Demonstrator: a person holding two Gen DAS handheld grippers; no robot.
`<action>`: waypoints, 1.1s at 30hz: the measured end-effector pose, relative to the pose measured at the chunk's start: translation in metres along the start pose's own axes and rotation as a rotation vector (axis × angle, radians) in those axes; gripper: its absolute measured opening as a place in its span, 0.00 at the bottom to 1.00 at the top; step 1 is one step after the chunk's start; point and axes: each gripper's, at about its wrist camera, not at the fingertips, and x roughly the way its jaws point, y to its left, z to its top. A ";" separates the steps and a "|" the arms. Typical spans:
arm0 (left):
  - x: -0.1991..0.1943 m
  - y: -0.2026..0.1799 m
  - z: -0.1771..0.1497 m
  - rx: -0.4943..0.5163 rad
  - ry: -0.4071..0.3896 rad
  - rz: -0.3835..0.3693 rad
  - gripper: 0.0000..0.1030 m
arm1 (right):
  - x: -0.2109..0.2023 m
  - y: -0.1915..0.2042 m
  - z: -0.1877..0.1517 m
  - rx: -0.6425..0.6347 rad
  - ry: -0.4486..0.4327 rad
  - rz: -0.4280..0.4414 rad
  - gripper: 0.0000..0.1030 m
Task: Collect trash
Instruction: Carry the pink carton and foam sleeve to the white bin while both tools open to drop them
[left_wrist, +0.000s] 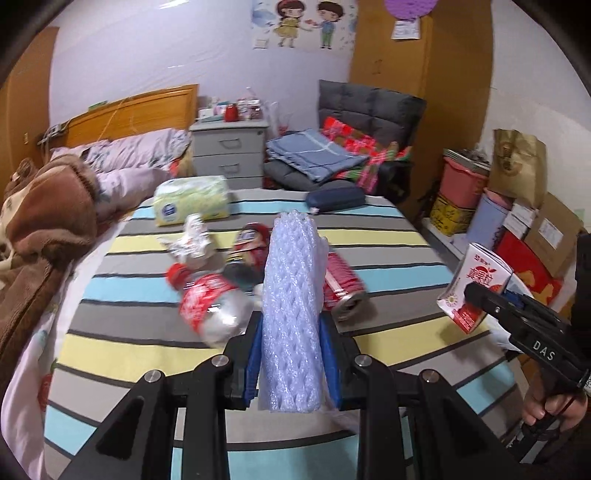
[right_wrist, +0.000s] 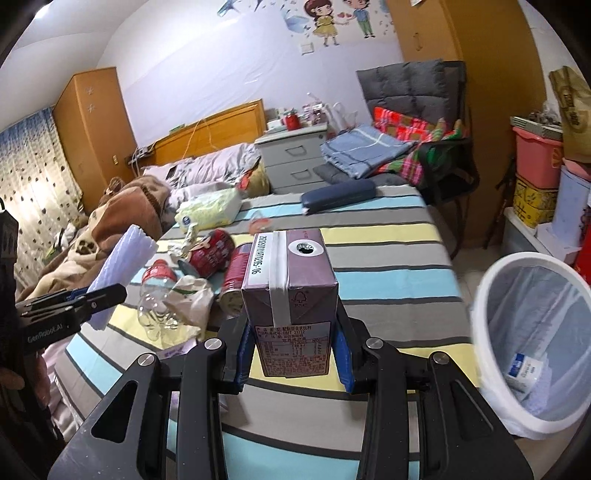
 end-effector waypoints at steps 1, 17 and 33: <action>0.000 -0.008 0.001 0.004 -0.004 -0.014 0.29 | -0.003 -0.003 0.000 0.002 -0.006 -0.008 0.37; 0.025 -0.157 0.019 0.180 0.010 -0.206 0.29 | -0.053 -0.073 0.001 0.051 -0.077 -0.186 0.37; 0.079 -0.280 0.016 0.300 0.102 -0.350 0.29 | -0.069 -0.150 -0.010 0.142 -0.038 -0.306 0.37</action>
